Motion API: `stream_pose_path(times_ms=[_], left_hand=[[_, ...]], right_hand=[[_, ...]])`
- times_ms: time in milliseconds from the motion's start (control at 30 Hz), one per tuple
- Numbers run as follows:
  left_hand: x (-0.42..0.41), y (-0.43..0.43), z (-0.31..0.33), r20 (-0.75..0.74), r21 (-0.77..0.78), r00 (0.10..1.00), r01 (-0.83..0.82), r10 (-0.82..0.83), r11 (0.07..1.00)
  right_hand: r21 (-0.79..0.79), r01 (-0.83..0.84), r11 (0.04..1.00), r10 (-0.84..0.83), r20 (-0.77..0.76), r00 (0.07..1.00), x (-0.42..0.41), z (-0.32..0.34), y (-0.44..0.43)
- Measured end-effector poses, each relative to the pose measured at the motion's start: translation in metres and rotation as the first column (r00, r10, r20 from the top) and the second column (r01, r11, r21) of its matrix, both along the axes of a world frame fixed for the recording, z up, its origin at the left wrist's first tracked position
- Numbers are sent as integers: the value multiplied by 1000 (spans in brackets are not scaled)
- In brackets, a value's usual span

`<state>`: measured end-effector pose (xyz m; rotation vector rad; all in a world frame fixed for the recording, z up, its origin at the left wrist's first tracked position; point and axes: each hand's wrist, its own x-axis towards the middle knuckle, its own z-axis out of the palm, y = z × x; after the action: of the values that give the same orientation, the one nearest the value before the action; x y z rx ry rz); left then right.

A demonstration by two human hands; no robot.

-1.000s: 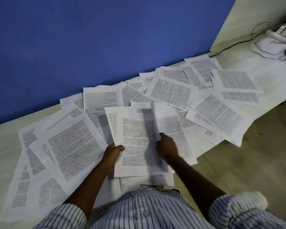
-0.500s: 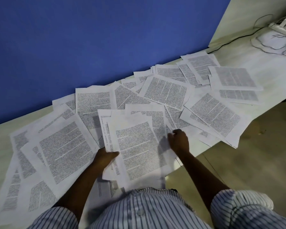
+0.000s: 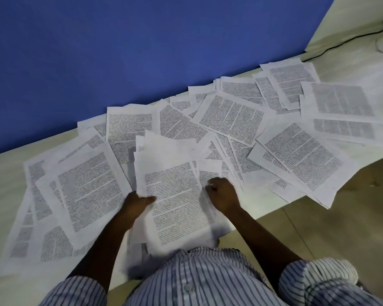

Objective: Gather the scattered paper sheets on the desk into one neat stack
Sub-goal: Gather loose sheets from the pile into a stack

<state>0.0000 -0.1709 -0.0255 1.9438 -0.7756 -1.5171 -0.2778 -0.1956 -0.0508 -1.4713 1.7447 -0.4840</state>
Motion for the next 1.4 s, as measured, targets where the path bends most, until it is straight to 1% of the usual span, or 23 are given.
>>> stream_pose_path(times_ms=[100, 267, 367, 500, 533, 600, 667, 800, 833, 967, 1067, 1233, 1333, 1400], left_hand=[[24, 12, 2, 89, -8, 995, -48, 48, 999], [63, 36, 0, 152, 34, 988, 15, -20, 999], [72, 36, -2, 133, 40, 988, 75, -80, 996], [77, 32, -5, 114, 26, 983, 144, -146, 989], [78, 32, -6, 104, 18, 982, 156, -157, 988], [80, 34, -9, 75, -10, 985, 157, -155, 988], [83, 37, -11, 49, -24, 985, 165, -164, 986], [97, 41, -7, 8, -8, 985, 175, -175, 985], [106, 42, -8, 9, -2, 984, 177, -177, 984], [145, 52, -8, 49, 23, 979, 197, -198, 980], [158, 63, -9, 50, 18, 982, 183, -184, 983], [162, 74, -14, 26, -12, 990, 136, -136, 991], [164, 75, -18, -7, -14, 993, 118, -118, 993], [170, 75, -20, -56, 23, 994, 92, -91, 995]], right_hand=[[-24, 37, 999, -37, -16, 999, -18, -8, 5], [-32, 84, 996, -82, 55, 995, -22, -2, 20], [49, 220, 974, -221, 32, 975, -23, 0, 51], [57, 410, 910, -406, -72, 911, -15, 6, 109], [72, 442, 894, -439, -60, 897, -10, 7, 120], [122, 480, 869, -486, 18, 874, 4, 8, 136], [160, 476, 865, -493, 90, 865, 20, 8, 142], [233, 394, 889, -444, 227, 867, 49, 17, 133], [240, 382, 893, -433, 221, 874, 55, 18, 129], [282, 358, 890, -403, 119, 908, 73, 14, 116], [321, 325, 890, -389, 159, 908, 91, 15, 113], [269, 334, 903, -367, 82, 926, 123, 13, 119], [267, 408, 873, -454, 136, 881, 111, 14, 120], [268, 478, 836, -530, 172, 830, 90, 20, 116]])
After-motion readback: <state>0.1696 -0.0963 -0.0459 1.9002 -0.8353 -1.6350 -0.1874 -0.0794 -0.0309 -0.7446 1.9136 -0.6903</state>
